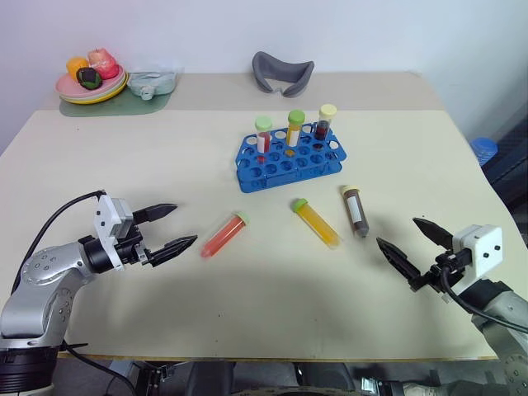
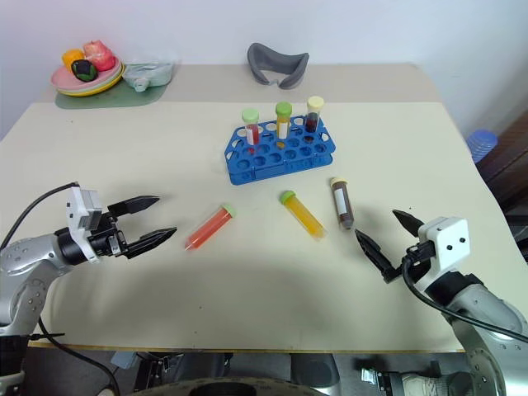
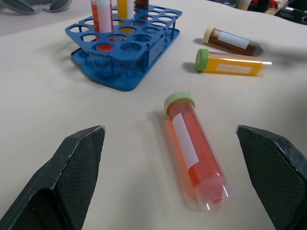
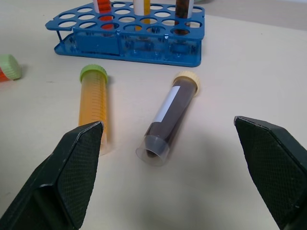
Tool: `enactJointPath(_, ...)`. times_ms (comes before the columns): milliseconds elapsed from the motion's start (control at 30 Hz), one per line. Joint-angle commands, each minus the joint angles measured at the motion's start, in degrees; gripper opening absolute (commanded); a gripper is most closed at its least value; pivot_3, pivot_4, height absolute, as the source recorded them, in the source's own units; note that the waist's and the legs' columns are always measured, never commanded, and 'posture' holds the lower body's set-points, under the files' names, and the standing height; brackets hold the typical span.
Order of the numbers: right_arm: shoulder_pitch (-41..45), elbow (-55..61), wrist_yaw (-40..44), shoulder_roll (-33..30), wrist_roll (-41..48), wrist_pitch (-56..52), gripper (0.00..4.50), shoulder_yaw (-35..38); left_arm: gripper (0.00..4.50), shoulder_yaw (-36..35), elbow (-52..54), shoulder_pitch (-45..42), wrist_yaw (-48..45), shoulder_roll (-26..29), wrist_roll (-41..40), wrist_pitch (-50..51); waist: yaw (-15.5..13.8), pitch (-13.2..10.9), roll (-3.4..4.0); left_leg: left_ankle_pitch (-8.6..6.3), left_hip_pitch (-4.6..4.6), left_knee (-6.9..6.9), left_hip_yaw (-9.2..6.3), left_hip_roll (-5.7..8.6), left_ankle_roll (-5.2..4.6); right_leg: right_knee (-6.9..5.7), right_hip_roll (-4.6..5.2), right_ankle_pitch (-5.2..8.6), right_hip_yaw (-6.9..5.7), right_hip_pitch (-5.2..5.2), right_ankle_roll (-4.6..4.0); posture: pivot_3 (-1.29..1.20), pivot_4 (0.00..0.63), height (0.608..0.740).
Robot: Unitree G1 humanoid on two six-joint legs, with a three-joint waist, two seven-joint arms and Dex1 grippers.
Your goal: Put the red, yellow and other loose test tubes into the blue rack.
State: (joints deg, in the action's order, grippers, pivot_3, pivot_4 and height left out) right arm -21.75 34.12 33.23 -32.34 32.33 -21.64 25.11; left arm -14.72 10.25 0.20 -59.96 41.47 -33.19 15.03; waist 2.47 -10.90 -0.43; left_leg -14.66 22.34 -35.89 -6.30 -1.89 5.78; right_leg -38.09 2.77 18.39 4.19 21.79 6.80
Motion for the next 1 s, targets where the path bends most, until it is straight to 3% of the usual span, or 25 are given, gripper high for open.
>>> enactJointPath(33, -0.36, 1.56, 0.39, -0.11, 0.33, 1.01, 4.47, 1.51, 4.48, -0.67, 1.91, 0.13, -0.73, 1.22, -0.24, 0.32, 0.00, 0.00, 0.00, 0.00, 0.00, 0.00, 0.00, 0.00, 0.00, 0.00, 0.00, 0.00, 0.00, 0.00, 0.00, 0.00, 0.150, 0.740)
enactJointPath(600, -0.51, 1.86, 0.14, 0.09, 0.17, 0.96, 4.47, 0.75, 4.48, -0.28, 3.02, -0.33, -1.11, 0.76, -1.28, 1.88, 0.00, 0.00, 0.00, 0.00, 0.00, 0.00, 0.00, 0.00, 0.00, 0.00, 0.00, 0.00, 0.00, 0.00, 0.00, 0.00, 0.150, 0.740)
enactJointPath(1000, 1.05, 3.01, -1.70, -0.39, 0.22, -1.71, 4.47, -0.24, 4.48, 0.70, 2.53, -2.84, -7.78, 1.88, -1.91, 1.02, -0.03, 0.00, 0.00, 0.00, 0.00, 0.00, 0.01, 0.00, 0.00, 0.00, 0.00, 0.00, 0.00, 0.00, 0.00, 0.00, 0.150, 0.740)
